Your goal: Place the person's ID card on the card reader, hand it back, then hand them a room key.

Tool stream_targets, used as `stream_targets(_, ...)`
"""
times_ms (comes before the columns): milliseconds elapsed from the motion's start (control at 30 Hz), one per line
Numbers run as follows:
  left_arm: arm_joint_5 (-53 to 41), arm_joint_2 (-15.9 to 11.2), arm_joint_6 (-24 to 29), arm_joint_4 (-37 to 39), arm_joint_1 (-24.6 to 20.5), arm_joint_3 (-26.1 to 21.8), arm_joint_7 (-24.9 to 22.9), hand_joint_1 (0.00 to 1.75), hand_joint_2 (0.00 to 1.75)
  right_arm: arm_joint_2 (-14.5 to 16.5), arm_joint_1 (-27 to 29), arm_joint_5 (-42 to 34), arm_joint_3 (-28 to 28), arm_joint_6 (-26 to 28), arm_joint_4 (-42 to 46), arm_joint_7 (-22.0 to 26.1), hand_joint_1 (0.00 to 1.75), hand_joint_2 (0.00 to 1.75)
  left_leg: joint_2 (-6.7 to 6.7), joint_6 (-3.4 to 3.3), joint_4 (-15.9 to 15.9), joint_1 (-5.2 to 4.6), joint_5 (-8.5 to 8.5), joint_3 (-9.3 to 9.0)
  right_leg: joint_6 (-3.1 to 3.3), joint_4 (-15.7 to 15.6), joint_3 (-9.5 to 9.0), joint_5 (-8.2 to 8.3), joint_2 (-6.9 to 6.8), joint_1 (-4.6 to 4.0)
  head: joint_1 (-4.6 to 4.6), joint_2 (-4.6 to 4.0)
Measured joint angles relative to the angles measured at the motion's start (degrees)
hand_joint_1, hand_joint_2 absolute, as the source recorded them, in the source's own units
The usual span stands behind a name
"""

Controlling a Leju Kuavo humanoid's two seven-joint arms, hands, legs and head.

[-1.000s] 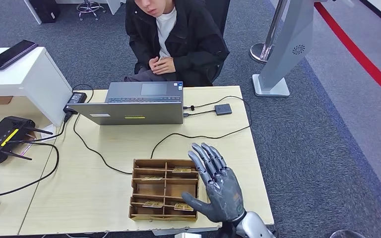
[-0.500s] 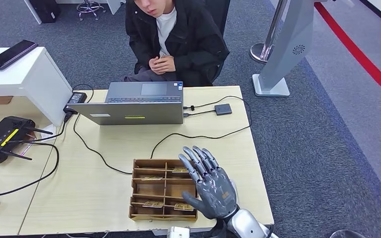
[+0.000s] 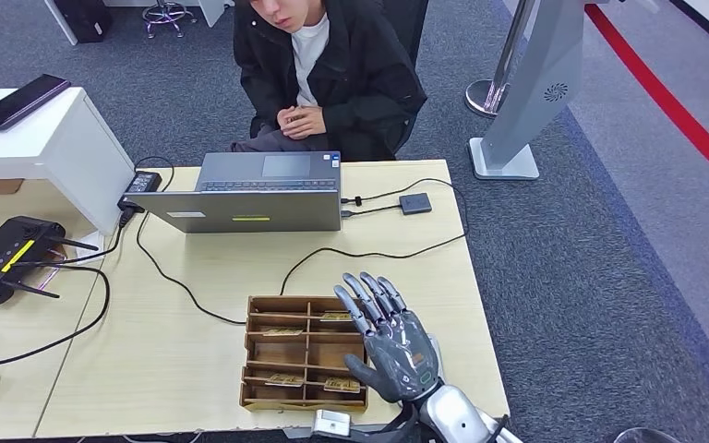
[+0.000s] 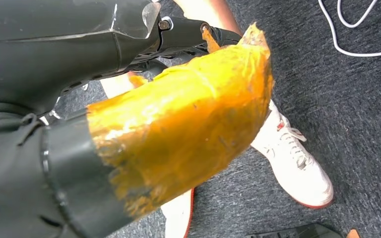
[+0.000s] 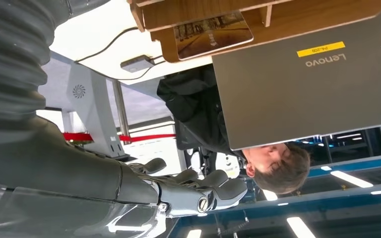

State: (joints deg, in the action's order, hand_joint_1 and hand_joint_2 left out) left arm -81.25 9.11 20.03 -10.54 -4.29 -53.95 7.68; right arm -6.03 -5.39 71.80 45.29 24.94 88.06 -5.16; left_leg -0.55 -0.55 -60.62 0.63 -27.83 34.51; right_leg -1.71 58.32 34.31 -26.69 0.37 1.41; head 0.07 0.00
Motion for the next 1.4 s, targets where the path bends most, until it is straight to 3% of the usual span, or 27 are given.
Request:
stream_targets(833,-0.94,0.04,-0.66,0.00,-0.30,0.60,-0.44,0.00,0.00,0.52,-2.86,-1.20,0.55,-2.51,-1.67,-0.25,0.14,1.75,0.00,0.00,0.00,0.00,0.00,0.00,0.00,0.00,-0.01,0.01,0.00,0.00,0.00,0.00)
stream_targets(1400,-1.22,0.11,-0.78,0.00,-0.87,1.10,-0.55,0.00,0.00,2.11,-4.79,-2.10,1.92,-4.16,-5.14,-0.26,0.34,1.75,0.00,0.00,0.00,0.00,0.00,0.00,0.00,0.01,-0.01,0.00,0.00,0.00,0.00,0.00)
